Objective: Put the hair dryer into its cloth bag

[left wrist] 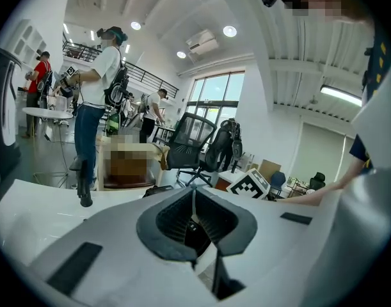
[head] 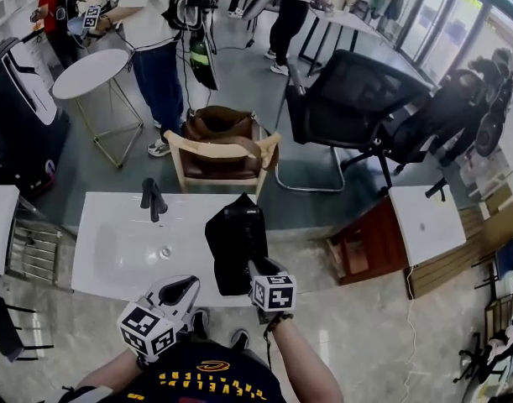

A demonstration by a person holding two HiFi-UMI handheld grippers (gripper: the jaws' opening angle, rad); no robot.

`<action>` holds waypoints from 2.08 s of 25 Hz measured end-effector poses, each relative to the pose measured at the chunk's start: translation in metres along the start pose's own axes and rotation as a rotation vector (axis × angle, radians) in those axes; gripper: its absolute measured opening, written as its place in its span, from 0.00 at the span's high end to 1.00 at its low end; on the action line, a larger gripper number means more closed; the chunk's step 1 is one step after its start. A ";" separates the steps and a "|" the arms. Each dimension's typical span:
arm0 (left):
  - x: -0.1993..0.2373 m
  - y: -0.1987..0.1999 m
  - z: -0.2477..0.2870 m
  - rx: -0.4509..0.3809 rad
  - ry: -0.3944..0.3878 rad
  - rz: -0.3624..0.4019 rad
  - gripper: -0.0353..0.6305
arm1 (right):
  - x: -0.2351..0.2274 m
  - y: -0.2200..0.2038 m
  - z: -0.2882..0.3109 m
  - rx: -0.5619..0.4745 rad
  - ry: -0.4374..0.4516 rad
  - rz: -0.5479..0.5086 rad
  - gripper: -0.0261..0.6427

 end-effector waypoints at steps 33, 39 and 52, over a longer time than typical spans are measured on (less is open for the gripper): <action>0.070 -0.039 -0.059 0.046 0.234 -0.110 0.92 | -0.027 -0.005 0.131 0.282 -0.147 -0.097 0.63; 0.067 -0.038 -0.058 0.043 0.226 -0.096 0.92 | -0.029 -0.007 0.130 0.273 -0.162 -0.063 0.63; 0.037 -0.024 -0.008 0.043 0.045 -0.047 0.92 | -0.017 -0.020 0.052 0.215 -0.088 0.016 0.63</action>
Point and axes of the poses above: the fingertips, and each gripper's own axes: z forward along the fingers, x to its left, y out of its top, the point moved 3 cm from there along -z, backward along the fingers, and after that the axes turned 14 degrees about z, right-handed, at the moved point
